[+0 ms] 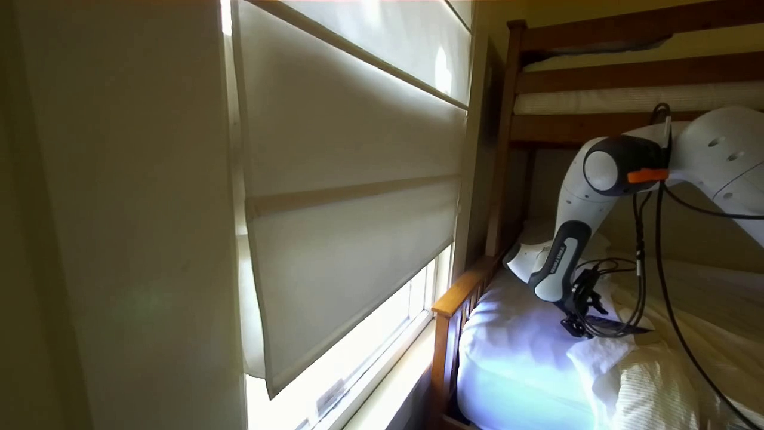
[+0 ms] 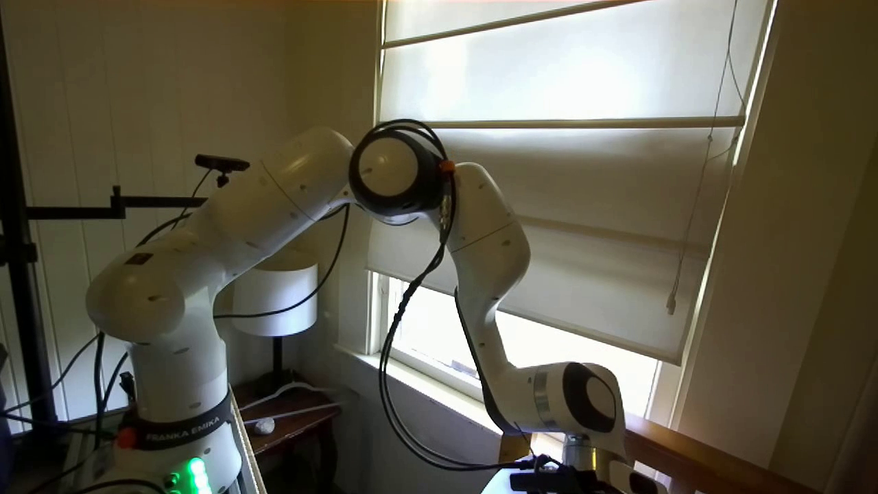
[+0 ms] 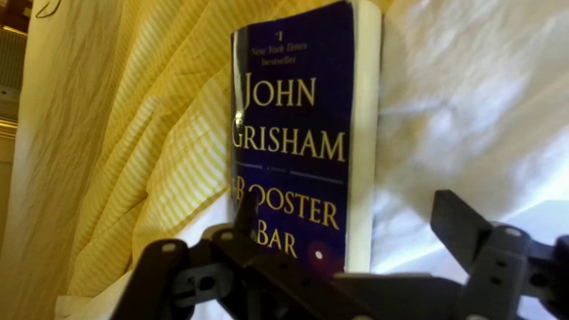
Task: Take the book off of the bed
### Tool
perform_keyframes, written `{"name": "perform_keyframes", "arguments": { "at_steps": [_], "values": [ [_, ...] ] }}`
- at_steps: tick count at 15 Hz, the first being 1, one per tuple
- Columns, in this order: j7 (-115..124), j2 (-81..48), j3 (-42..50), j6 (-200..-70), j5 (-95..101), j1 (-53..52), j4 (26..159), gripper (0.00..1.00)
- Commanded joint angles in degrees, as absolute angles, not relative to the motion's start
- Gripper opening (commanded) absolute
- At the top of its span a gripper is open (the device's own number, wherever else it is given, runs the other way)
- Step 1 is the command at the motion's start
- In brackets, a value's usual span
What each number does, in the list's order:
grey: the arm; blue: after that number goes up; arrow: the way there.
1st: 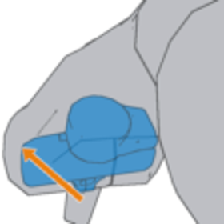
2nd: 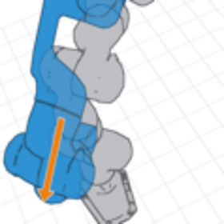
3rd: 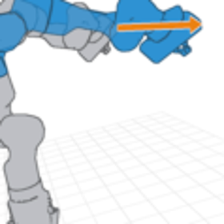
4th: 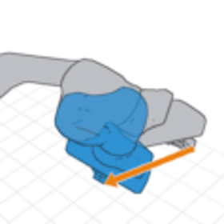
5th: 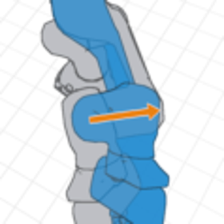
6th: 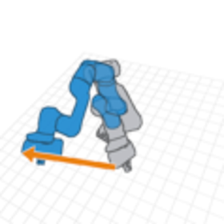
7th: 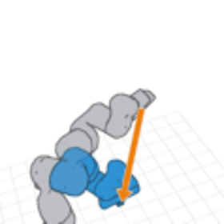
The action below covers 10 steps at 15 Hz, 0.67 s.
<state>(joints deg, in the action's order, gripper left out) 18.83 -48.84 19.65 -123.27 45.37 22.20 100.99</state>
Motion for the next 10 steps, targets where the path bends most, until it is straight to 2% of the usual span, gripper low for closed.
{"name": "perform_keyframes", "arguments": {
  "at_steps": [1,5,10],
  "values": [
    [21.47,-53.53,21.88,-121.42,41.86,21.22,94.92,1.0],
    [23.54,-56.88,23.98,-118.01,37.94,21.93,90.33,1.0],
    [21.04,-62.73,25.57,-104.35,32.76,22.19,83.51,1.0]
  ]
}}
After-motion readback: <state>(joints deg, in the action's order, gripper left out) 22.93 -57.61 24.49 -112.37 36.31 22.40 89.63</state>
